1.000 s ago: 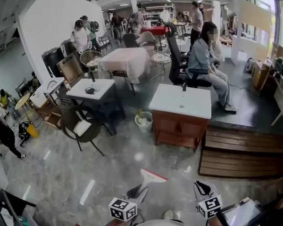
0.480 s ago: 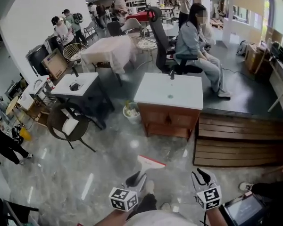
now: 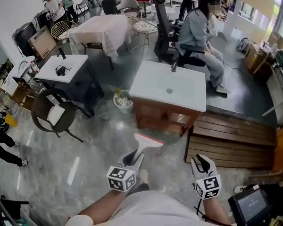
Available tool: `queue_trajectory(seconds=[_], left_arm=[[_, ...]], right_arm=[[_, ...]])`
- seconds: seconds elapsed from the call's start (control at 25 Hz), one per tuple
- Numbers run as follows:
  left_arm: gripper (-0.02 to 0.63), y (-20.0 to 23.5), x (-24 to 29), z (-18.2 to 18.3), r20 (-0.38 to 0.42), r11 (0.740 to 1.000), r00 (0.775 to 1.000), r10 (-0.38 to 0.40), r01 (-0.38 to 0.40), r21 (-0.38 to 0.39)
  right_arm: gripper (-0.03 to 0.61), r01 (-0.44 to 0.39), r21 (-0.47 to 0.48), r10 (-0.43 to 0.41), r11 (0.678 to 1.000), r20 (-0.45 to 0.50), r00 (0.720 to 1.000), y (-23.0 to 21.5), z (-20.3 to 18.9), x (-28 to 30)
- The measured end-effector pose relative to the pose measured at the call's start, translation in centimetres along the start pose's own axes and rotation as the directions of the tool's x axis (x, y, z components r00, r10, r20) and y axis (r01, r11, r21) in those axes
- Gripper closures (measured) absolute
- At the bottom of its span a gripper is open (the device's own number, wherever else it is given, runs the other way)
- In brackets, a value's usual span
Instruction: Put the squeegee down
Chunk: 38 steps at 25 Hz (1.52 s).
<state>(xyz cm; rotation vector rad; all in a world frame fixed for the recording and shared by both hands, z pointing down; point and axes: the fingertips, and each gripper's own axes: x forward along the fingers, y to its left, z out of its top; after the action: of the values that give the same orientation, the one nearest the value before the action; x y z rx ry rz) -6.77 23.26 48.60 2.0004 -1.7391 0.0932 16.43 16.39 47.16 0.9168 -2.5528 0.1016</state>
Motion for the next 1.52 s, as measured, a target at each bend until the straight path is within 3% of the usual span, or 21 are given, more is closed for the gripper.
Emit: queue_trajectory(seconds=[0.28,0.48,0.72,1.2,1.52], left_arm=[[0.508,8.2,8.2,5.1,-0.006,0.999,0.999,-0.034,0.034,0.031],[0.508,11.7,13.1,6.9,-0.007,1.0,1.0,-0.009,0.009,0.027],[0.508,15.7,20.9,9.5,0.0,0.998,0.998,0.066,-0.066,0.004],[0.508,20.0,38.9,17.7,0.006,0.966,0.966,0.257,-0.257,0.026],[0.508,26.7,48.8,21.2,-0.024,0.952,0.952,0.305,-0.304,0.034]], right_arm=[[0.489,0.036,0.034,-0.037,0.999,0.039,0.999,-3.1,5.4,10.5],[0.489,0.015,0.034,-0.016,0.999,0.024,1.0,-5.0,6.6,15.7],[0.489,-0.041,0.032,0.041,0.999,0.001,0.999,-10.3,7.2,23.4],[0.489,-0.149,-0.025,0.149,0.989,0.015,0.989,-27.2,12.4,33.8],[0.489,-0.139,0.0,0.139,0.99,-0.047,0.989,-33.1,12.8,41.0]])
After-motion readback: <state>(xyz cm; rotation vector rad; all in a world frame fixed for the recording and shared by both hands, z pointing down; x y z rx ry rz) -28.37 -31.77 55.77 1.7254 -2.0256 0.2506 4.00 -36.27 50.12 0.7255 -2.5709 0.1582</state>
